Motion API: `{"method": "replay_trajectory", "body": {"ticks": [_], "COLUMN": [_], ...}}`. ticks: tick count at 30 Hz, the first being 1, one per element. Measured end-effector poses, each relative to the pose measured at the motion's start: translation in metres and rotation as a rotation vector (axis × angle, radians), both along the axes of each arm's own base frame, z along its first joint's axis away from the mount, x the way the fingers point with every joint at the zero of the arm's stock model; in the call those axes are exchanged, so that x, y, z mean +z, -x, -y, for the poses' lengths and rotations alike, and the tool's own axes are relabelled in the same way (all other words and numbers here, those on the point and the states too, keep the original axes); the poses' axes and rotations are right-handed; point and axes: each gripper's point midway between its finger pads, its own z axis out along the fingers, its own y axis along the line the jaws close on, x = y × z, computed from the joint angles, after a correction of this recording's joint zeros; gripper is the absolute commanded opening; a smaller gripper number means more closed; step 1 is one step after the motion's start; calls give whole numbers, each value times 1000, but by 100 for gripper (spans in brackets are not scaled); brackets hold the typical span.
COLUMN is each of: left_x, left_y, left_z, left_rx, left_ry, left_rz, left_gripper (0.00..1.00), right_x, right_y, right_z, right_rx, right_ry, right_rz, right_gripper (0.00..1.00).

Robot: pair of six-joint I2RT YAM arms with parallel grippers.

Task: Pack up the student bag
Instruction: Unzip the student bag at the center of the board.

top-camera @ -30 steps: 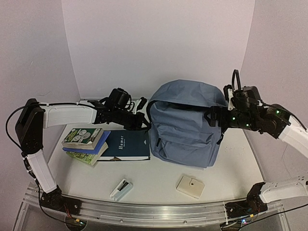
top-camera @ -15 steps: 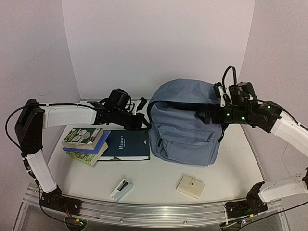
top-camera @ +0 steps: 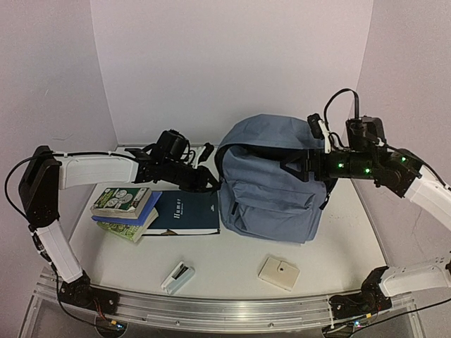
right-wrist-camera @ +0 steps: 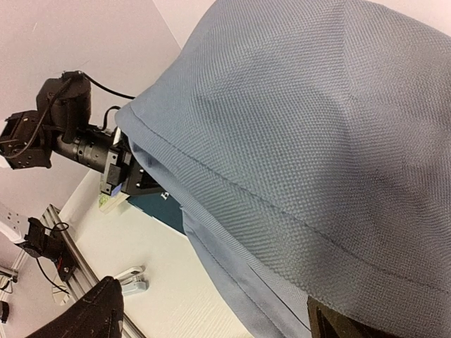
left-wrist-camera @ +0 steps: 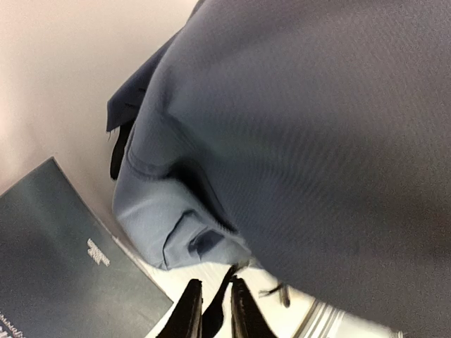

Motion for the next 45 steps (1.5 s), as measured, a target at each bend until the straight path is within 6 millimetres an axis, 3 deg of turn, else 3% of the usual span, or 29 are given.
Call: {"method": "replay_trajectory", "body": {"ticks": [4, 11, 15, 20, 24, 29, 33, 38, 45], "left_x": [14, 74, 104, 142, 151, 138, 133, 137, 139], "left_y": [10, 20, 8, -12, -27, -38, -45, -53, -54], "left_z": [-11, -29, -31, -27, -17, -6, 0, 7, 10], "left_rx": [-20, -29, -21, -13, -31, -69, -86, -96, -103], "left_ry": [-9, 2, -19, -43, -64, -99, -114, -112, -111], "left_rz": [46, 197, 313, 486, 567, 600, 620, 654, 673], "left_gripper": [48, 73, 82, 90, 92, 89, 79, 52, 23], "right_x": [-9, -10, -8, -14, -24, -31, -28, -35, -42], "right_y": [-3, 1, -2, -15, -27, -36, -41, -49, -52], "right_z": [-5, -42, -60, -68, -66, -62, -61, -65, -68], "right_rx": [21, 119, 140, 122, 89, 46, 15, 0, 3], "right_ry": [46, 133, 187, 279, 360, 437, 458, 488, 514], "right_rz": [10, 70, 122, 177, 208, 241, 274, 291, 295], "right_gripper": [89, 90, 90, 87, 79, 69, 60, 34, 1]}}
